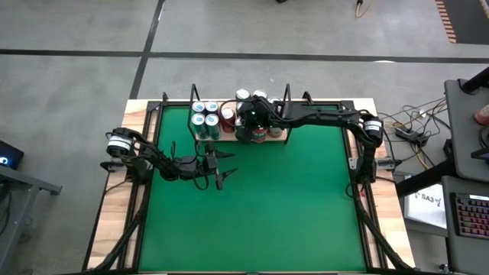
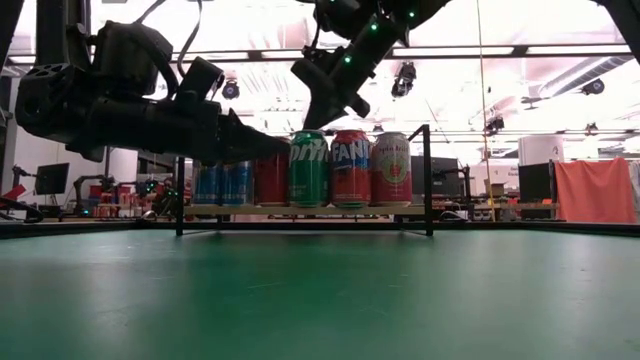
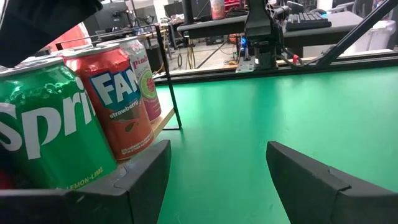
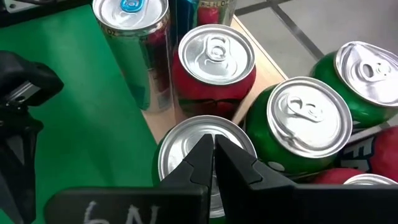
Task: Pick and place cans onto a shelf
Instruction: Adjust the soda cans on the shelf
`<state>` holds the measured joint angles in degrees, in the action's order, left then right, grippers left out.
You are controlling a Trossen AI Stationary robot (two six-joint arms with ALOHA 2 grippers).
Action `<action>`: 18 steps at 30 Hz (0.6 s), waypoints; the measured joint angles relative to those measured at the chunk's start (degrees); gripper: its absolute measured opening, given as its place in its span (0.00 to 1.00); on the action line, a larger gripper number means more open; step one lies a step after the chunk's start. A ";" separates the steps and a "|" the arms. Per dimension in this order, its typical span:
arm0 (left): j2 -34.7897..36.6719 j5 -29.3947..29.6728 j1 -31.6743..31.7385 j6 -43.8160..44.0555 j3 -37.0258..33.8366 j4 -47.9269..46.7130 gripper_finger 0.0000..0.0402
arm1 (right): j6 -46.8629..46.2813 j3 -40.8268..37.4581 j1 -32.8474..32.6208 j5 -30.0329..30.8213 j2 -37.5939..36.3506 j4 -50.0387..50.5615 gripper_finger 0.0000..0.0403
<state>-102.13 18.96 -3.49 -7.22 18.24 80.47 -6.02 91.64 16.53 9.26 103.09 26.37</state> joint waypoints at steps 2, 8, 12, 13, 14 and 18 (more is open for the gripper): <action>0.00 0.02 0.00 -0.17 0.00 -0.02 0.62 | -0.04 0.01 0.00 0.01 -0.02 0.24 0.02; 0.00 0.04 -0.04 -0.57 0.00 0.00 0.62 | -0.76 0.02 -0.02 1.75 -0.07 1.14 0.02; 0.00 0.04 -0.04 -0.60 0.00 0.00 0.62 | -0.79 0.02 -0.02 2.34 -0.09 1.14 0.02; 0.00 0.04 -0.04 -0.61 0.00 0.00 0.62 | -0.81 0.02 -0.02 2.36 -0.09 1.02 0.02; 0.00 0.06 -0.04 -0.61 0.00 0.00 0.62 | -0.81 0.02 -0.02 2.34 -0.14 0.86 0.02; 0.00 0.04 -0.04 -0.61 0.00 0.00 0.62 | -0.79 -0.04 -0.10 2.36 -0.50 0.01 0.02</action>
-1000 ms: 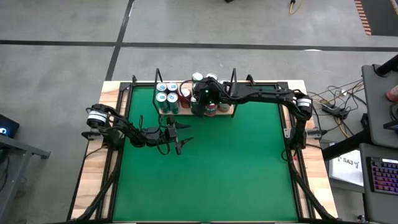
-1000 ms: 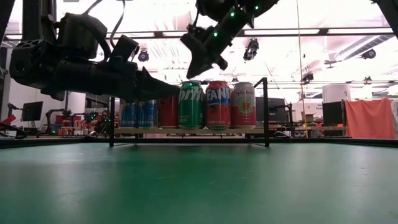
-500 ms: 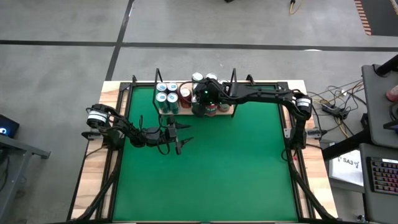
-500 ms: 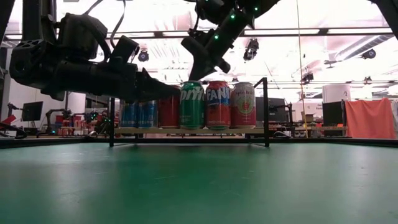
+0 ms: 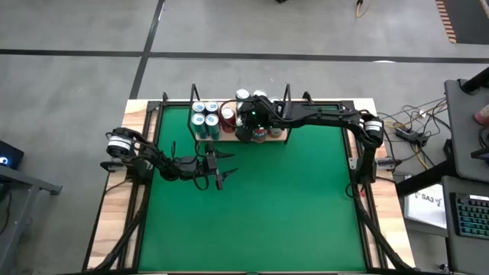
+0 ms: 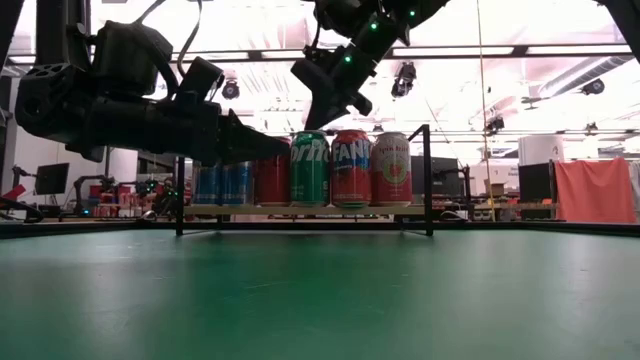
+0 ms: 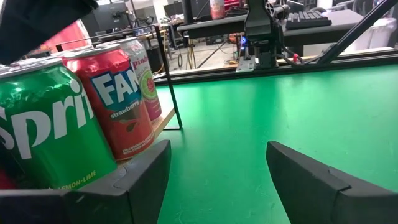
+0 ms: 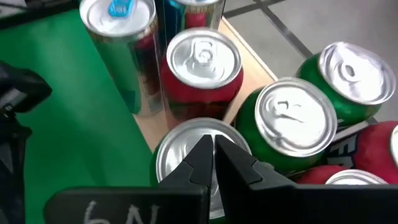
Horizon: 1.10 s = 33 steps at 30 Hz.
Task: Pick and place cans onto a shelf
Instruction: Adjust the soda cans on the shelf
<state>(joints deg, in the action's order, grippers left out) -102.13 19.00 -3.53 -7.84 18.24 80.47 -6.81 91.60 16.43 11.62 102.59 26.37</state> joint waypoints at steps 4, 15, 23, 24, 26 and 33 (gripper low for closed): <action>0.00 0.09 0.01 -0.02 0.00 0.00 0.62 | 0.20 0.00 -0.01 0.04 -1.07 -0.52 0.02; 0.00 0.07 0.15 1.03 0.00 1.61 0.62 | -0.07 -0.01 0.45 0.35 -5.81 4.21 0.02; 0.03 0.02 0.09 1.33 0.00 1.60 0.62 | -1.23 0.01 3.01 1.29 -9.58 11.96 0.02; 0.09 0.02 0.09 1.33 0.00 1.76 0.62 | -1.13 0.00 3.57 1.85 -9.87 12.58 0.02; 0.63 -0.02 0.09 1.33 -0.02 2.41 0.62 | -1.09 -0.01 5.15 2.28 -10.35 13.70 0.02; 5.74 -0.04 -0.81 1.31 -0.04 1.18 0.62 | 0.33 0.01 8.28 1.48 -10.65 16.79 0.02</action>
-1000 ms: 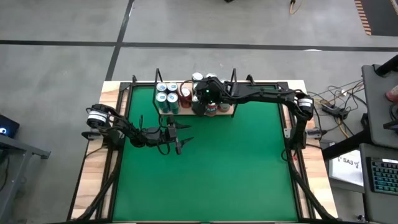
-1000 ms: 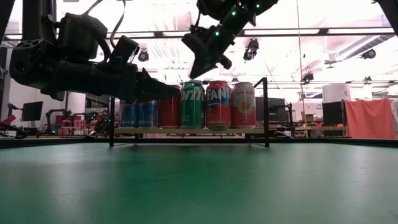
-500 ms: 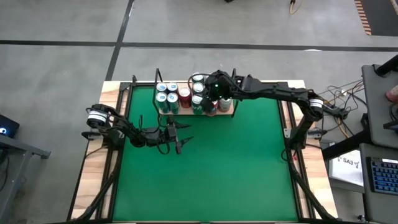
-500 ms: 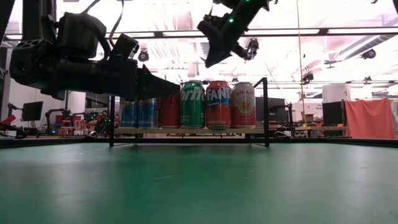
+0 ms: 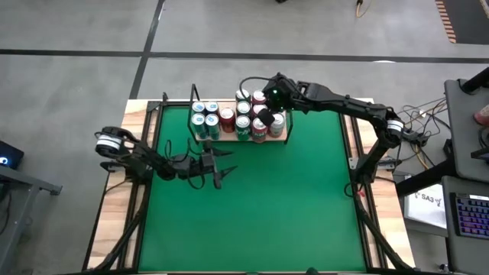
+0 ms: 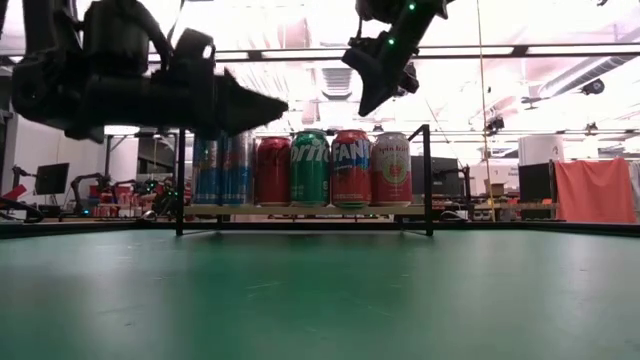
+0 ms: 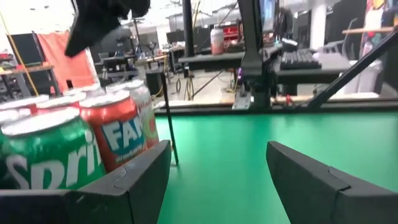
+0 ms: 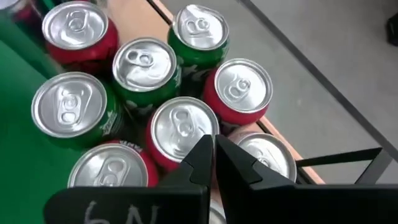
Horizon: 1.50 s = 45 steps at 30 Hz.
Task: Pick and place cans onto a shelf
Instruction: Adjust the soda cans on the shelf
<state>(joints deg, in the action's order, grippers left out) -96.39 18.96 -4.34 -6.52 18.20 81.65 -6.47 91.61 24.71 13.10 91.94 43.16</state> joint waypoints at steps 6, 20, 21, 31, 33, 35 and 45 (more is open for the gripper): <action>10.06 -0.02 -0.37 -0.42 0.00 -6.60 0.62 | 0.82 -0.01 -0.04 -2.30 0.00 -2.26 0.02; 39.19 0.07 5.73 -4.36 21.13 -81.00 0.51 | 3.36 -0.01 -0.41 -6.03 -1.85 -4.07 0.02; 39.03 0.03 7.25 -5.46 24.07 -86.03 0.48 | 3.38 -0.01 -0.57 -6.05 -1.89 -4.02 0.02; 28.61 -14.55 24.07 -14.14 44.69 -105.23 0.07 | 1.59 -0.01 -4.91 -6.09 -5.71 4.35 0.02; 25.05 -17.93 25.87 -15.46 47.48 -105.80 0.02 | 1.14 -0.01 -5.80 -6.08 -6.91 6.04 0.02; 21.43 -18.32 27.08 -17.16 49.81 -106.88 0.02 | 0.54 -0.01 -6.58 -6.05 -8.15 7.01 0.02; 8.36 -13.11 29.81 -19.92 56.24 -113.36 0.00 | -1.37 -0.56 -9.42 -5.53 -11.37 10.96 0.02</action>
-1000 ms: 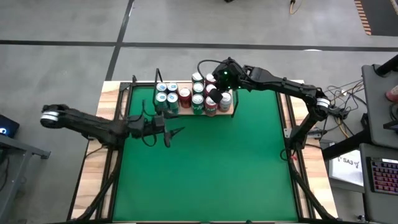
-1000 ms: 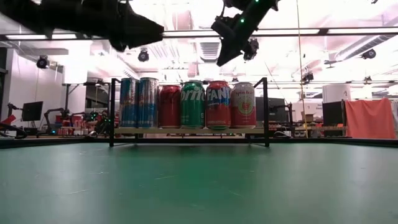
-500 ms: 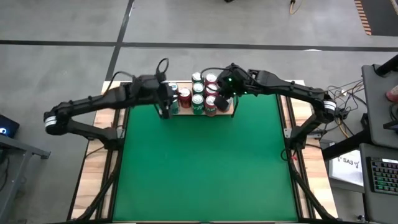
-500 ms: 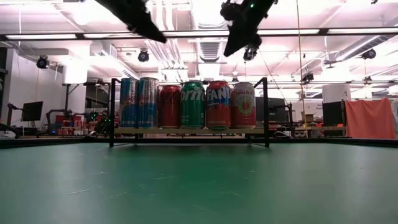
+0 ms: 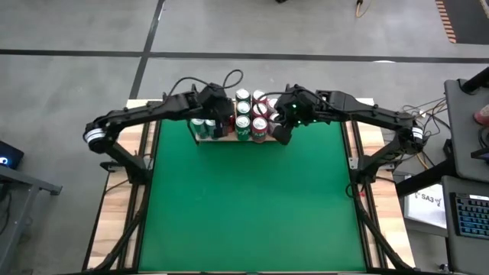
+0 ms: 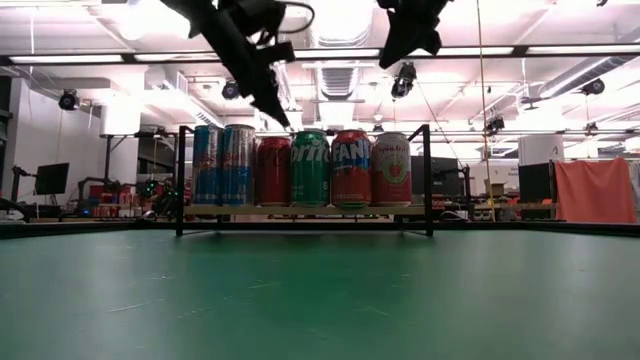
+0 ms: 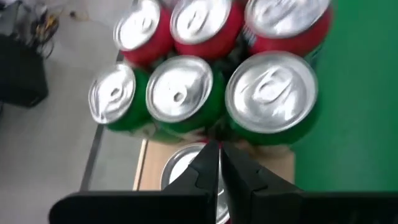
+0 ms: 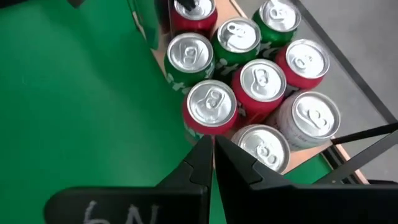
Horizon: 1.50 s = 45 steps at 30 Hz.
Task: Pick and place cans onto a shelf
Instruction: Adjust the soda cans on the shelf
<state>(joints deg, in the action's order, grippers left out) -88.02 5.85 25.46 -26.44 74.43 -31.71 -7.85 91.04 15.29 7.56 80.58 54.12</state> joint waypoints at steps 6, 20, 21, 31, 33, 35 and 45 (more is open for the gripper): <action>-1.84 1.85 0.01 -0.48 -0.09 -1.68 0.00 | -0.27 -1.53 -0.81 0.04 0.00 0.14 0.02; -0.95 2.61 -0.53 1.12 -0.13 -4.08 0.00 | -1.54 -3.85 -0.81 0.05 0.02 -0.36 0.02; -0.95 2.60 -0.53 1.12 -0.13 -3.85 0.00 | -1.52 -3.85 -0.81 0.05 0.02 -0.48 0.02; -1.73 2.62 -0.43 0.55 -0.24 -3.26 0.00 | -1.54 -3.85 -0.81 0.05 0.07 -0.59 0.02; -1.78 2.60 -0.43 0.57 -0.24 -3.34 0.00 | -1.52 -3.85 -0.79 0.05 0.07 -0.59 0.02; -1.80 2.62 -0.60 0.80 -0.24 -3.41 0.00 | -1.50 -3.85 -0.79 0.05 0.07 -0.59 0.02; -1.14 2.60 -0.88 0.97 -0.20 -4.54 0.00 | -1.36 -3.85 -0.81 0.05 0.09 -0.61 0.02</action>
<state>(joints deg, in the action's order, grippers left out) -89.16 8.45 24.58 -25.47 74.24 -36.24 -9.21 87.20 14.48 7.62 80.66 53.52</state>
